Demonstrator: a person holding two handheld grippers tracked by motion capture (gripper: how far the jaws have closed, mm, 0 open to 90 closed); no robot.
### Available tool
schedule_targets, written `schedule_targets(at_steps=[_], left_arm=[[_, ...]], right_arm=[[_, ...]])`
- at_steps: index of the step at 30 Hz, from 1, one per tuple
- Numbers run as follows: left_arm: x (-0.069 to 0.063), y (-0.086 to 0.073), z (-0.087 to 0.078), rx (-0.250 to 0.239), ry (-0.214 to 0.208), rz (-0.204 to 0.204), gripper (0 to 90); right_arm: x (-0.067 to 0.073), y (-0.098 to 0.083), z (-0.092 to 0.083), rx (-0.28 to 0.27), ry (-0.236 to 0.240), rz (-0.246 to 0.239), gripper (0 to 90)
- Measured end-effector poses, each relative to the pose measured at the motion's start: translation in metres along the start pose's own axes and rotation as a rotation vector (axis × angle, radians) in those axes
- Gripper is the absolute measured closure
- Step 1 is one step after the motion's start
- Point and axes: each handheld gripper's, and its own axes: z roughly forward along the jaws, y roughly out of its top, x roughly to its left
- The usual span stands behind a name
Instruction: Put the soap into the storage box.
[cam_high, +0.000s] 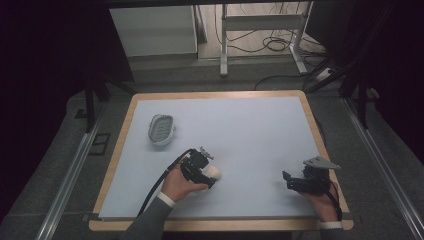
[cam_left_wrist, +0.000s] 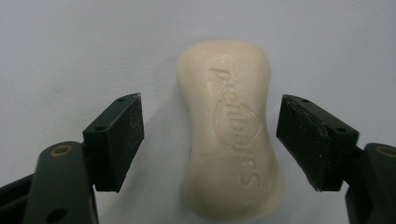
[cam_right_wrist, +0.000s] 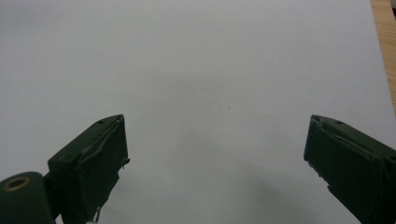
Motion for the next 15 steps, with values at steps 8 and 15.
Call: schedule_targets(at_steps=[8,15], left_arm=[[-0.0038,-0.0003,0.0085,0.033,0.009,0.007,30.5],[-0.0057,-0.0002,0.0106,0.036,0.013,0.018,44.5]], right_arm=[[0.0001,0.0000,-0.0003,-0.004,0.003,-0.006,5.8],[-0.0003,0.0000,-0.0004,-0.003,0.001,-0.004,5.8]])
